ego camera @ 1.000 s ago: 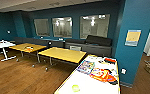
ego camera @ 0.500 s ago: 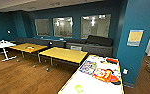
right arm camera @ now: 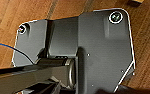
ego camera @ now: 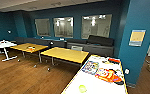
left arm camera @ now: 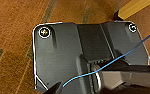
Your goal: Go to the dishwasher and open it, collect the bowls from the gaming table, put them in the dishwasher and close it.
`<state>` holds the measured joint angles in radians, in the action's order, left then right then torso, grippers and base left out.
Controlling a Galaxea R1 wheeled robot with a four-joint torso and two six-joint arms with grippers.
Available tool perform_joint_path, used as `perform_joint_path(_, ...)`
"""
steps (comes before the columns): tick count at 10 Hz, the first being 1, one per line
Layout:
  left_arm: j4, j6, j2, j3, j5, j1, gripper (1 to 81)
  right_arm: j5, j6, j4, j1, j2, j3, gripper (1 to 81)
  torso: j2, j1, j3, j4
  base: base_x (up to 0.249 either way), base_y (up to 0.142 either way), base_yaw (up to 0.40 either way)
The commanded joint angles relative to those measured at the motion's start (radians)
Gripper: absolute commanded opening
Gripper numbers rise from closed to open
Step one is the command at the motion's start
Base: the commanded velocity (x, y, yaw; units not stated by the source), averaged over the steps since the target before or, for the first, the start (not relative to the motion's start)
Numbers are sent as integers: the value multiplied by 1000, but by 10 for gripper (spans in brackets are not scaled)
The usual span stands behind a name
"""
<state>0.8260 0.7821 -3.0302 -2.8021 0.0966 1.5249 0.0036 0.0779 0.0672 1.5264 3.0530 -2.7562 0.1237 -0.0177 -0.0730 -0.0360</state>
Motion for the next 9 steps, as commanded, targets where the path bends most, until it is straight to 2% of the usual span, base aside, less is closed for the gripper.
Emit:
perform_joint_path(1,-1,-4,3,-2,-40,-53,811,-54,0,3,-57,0,1,811,0,0,0,0,0,98,0)
perform_joint_path(5,-1,-4,3,-2,-40,-53,811,-54,0,2,-59,0,4,811,0,0,0,0,0,98,0)
perform_joint_path(9,1,-4,2,-2,-40,-55,811,-54,0,2,-59,0,3,811,0,1,0,0,66,98,0)
